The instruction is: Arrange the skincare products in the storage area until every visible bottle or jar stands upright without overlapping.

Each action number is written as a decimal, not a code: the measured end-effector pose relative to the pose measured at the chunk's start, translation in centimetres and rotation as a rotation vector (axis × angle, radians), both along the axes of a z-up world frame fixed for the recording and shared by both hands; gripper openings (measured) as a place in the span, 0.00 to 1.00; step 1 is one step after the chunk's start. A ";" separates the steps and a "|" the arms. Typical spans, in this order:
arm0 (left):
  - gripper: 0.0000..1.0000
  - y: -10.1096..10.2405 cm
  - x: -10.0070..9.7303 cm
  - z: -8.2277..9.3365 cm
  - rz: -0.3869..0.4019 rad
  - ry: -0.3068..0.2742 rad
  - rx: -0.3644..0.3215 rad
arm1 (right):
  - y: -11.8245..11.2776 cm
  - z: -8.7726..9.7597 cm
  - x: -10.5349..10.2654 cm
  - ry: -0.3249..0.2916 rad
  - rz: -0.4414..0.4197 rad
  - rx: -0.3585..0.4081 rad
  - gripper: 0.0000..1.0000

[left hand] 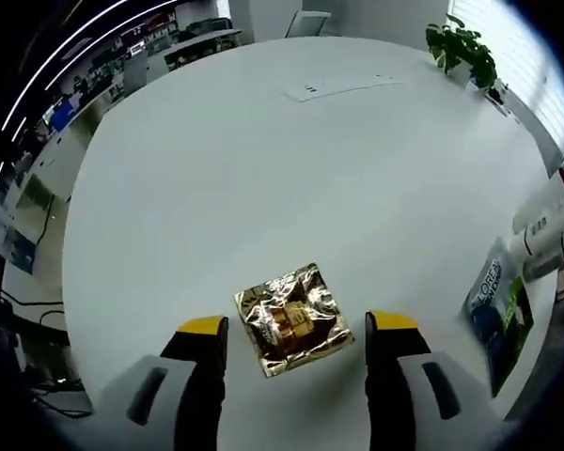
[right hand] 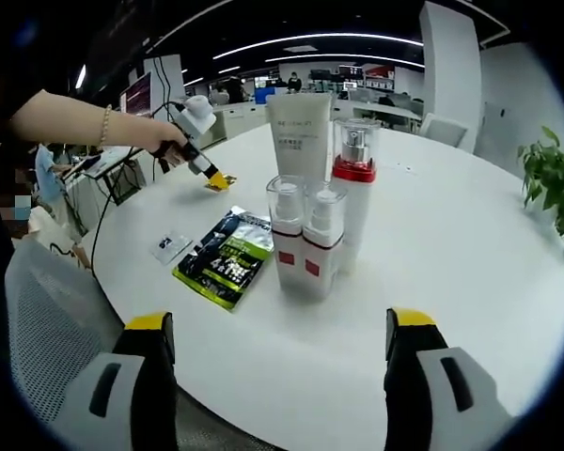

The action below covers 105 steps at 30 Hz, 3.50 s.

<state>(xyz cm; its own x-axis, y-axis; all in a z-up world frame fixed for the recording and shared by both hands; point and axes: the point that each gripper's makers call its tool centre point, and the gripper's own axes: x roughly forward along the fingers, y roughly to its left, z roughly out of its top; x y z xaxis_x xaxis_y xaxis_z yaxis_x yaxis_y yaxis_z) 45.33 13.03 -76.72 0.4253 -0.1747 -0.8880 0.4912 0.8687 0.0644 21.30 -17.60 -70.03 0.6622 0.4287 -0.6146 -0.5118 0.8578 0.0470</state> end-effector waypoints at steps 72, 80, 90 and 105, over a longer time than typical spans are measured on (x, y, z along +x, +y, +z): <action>0.44 -1.7 -1.2 1.7 -0.299 -0.004 -0.020 | -0.2 0.1 0.2 -0.005 -0.013 0.002 0.92; 0.44 -3.2 -2.2 1.9 -0.398 -0.020 -0.015 | -0.1 0.2 0.3 -0.011 -0.008 0.005 0.93; 0.44 -3.8 -3.9 3.1 -0.507 -0.035 -0.010 | 0.1 0.4 0.3 -0.023 -0.001 0.005 0.92; 0.44 -5.5 -7.7 5.7 -0.621 -0.063 -0.020 | 0.6 0.9 0.3 -0.049 0.019 0.020 0.91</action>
<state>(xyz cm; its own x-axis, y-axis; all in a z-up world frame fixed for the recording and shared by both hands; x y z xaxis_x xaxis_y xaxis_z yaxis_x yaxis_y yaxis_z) 37.63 7.55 -71.04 0.2909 -0.4223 -0.8585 0.9006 0.4237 0.0967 21.57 -17.02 -69.15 0.6829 0.4530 -0.5731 -0.5298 0.8472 0.0384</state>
